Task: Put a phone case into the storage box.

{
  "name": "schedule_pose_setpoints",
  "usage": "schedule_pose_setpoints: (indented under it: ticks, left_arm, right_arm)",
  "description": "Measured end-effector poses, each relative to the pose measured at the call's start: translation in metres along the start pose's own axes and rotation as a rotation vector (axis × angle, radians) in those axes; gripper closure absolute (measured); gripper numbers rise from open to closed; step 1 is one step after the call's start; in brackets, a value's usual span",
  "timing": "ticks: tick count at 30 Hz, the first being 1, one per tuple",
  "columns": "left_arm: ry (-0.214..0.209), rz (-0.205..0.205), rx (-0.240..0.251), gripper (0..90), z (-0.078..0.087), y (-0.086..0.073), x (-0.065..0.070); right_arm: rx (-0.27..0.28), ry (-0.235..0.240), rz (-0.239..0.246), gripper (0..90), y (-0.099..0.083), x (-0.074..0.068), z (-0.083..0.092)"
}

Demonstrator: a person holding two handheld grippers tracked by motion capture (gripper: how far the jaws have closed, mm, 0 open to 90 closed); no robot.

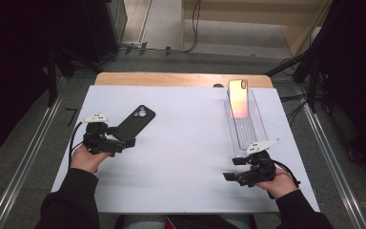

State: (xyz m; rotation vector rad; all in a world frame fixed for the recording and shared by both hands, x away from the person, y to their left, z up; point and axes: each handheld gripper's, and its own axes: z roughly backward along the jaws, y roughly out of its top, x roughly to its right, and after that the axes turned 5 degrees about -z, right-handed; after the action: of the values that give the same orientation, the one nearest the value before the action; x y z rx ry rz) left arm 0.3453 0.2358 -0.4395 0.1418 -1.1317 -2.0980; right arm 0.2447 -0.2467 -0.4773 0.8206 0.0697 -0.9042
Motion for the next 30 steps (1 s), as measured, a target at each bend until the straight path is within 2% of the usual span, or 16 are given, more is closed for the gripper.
schedule_pose_setpoints:
  ticks: [6,10,13,15,20,25,30]
  left_arm:
    - [-0.008,0.008,-0.006,0.0,-0.003,0.002,-0.005]
    - [0.013,-0.003,-0.024,0.0,-0.006,0.006,-0.009]
    - [0.033,0.008,-0.028,0.0,-0.008,0.009,-0.013]
    - [0.048,-0.003,-0.032,0.0,-0.009,0.011,-0.016]
    - [0.046,-0.01,-0.036,0.0,-0.014,0.017,-0.023]
    - [0.075,-0.018,-0.045,0.5,-0.021,0.022,-0.03]
    - [0.097,0.002,-0.031,3.6,-0.027,0.026,-0.035]
  right_arm:
    - [0.004,0.0,-0.001,21.9,-0.002,0.001,0.001]
    - [0.001,-0.003,-0.002,21.9,-0.002,0.001,0.001]
    - [-0.002,-0.006,-0.004,21.9,-0.003,0.001,0.002]
    - [-0.005,-0.012,-0.005,21.9,-0.003,0.001,0.002]
    - [-0.002,-0.012,0.0,21.9,-0.003,0.001,0.002]
    - [0.0,-0.011,0.002,21.9,-0.003,0.002,0.003]
    - [0.008,-0.015,-0.01,21.9,-0.005,0.002,0.005]
